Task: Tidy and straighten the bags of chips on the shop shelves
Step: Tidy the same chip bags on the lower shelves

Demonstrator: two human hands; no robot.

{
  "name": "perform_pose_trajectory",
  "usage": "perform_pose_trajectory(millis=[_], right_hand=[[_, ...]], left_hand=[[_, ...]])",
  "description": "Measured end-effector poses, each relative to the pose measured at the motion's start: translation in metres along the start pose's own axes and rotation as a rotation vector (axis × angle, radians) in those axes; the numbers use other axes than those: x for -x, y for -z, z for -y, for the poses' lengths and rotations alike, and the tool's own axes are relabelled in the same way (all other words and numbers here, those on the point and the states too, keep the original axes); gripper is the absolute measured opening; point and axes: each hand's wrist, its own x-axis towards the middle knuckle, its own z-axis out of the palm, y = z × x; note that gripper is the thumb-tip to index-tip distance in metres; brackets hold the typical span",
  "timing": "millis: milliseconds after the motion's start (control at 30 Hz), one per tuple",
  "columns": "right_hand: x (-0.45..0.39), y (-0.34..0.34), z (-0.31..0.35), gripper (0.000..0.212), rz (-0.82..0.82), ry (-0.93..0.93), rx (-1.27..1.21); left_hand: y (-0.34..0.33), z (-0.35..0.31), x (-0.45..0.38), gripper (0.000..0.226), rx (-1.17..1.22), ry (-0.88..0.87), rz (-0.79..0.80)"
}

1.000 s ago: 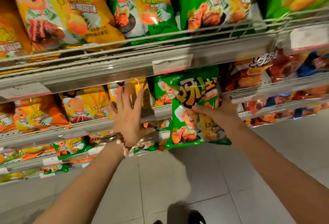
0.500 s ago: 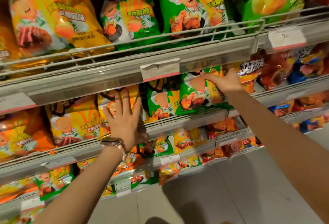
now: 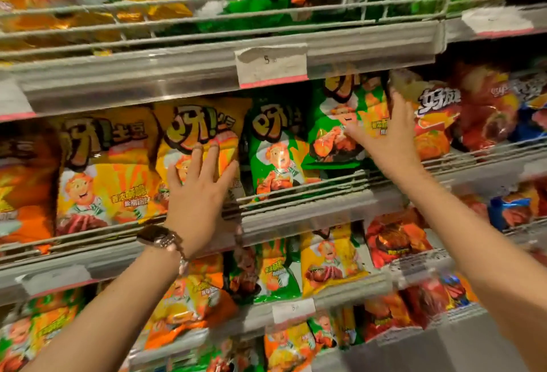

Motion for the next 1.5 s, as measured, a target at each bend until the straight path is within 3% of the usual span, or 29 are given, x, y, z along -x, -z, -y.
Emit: perform_pose_trajectory(millis=[67,133,233,333,533,667,767,867,933,1067,1167,1267,1367,1500], right_hand=[[0.019,0.002,-0.001,0.117,-0.044,0.131,0.065],[0.034,0.000,-0.004,0.114,-0.067,0.195,0.106],[0.045,-0.007,-0.008,0.098,-0.016,0.152,0.128],[0.040,-0.002,-0.010,0.082,0.071,0.162,0.157],[0.018,0.018,-0.026,0.059,0.163,0.167,0.188],[0.023,0.008,-0.033,0.052,0.187,0.165,0.098],[0.026,0.004,-0.033,0.053,0.164,0.163,0.180],[0.037,0.000,-0.035,0.054,0.110,0.183,0.234],[0.054,-0.004,-0.035,0.053,0.014,0.235,0.180],[0.109,-0.017,-0.036,0.045,-0.173,0.394,0.010],[0.161,-0.040,-0.048,0.039,-0.052,0.451,-0.029],[0.199,-0.065,-0.064,0.037,0.133,0.296,-0.009],[0.209,-0.086,-0.084,0.063,0.269,0.069,0.132],[0.200,-0.101,-0.097,0.101,0.361,-0.232,0.085]], left_hand=[[-0.003,0.002,0.002,0.096,-0.002,-0.007,-0.044],[-0.008,0.003,0.004,0.094,0.008,-0.022,-0.087],[-0.012,0.005,0.008,0.093,0.073,-0.039,-0.145],[-0.007,0.006,0.010,0.105,0.151,-0.036,-0.107],[-0.003,0.002,0.012,0.108,0.120,-0.030,-0.104],[-0.013,-0.006,0.025,0.094,0.095,-0.016,-0.240],[-0.024,-0.023,0.046,0.084,0.237,-0.039,-0.451],[-0.053,-0.047,0.073,0.067,0.317,-0.140,-0.678],[-0.080,-0.064,0.088,0.061,0.339,-0.237,-0.699],[-0.132,-0.086,0.106,0.072,0.396,-0.329,-0.484],[-0.157,-0.097,0.108,0.107,0.391,-0.202,-0.131],[-0.181,-0.104,0.101,0.128,0.350,-0.101,0.215],[-0.194,-0.109,0.092,0.132,0.365,-0.040,0.280],[-0.199,-0.113,0.090,0.136,0.406,-0.015,0.259]])
